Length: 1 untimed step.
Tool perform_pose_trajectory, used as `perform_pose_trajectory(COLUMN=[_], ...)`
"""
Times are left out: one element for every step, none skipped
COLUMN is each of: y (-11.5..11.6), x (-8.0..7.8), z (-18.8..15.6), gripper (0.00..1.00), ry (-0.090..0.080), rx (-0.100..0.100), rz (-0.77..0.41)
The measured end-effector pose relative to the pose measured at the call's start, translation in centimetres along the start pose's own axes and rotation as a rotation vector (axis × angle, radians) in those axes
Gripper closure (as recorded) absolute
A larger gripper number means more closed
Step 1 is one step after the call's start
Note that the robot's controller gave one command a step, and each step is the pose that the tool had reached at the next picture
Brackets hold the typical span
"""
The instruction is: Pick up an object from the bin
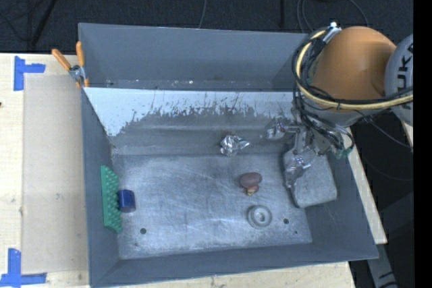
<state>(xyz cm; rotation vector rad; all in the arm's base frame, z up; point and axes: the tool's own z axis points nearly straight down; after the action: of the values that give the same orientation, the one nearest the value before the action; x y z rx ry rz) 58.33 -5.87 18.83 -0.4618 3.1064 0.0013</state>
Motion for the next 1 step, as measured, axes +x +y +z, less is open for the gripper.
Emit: perform_pose_trajectory(y=[2.19], x=[-3.01], z=[11.57], gripper=[0.0], ry=[0.003], rx=[0.0], rz=[0.214])
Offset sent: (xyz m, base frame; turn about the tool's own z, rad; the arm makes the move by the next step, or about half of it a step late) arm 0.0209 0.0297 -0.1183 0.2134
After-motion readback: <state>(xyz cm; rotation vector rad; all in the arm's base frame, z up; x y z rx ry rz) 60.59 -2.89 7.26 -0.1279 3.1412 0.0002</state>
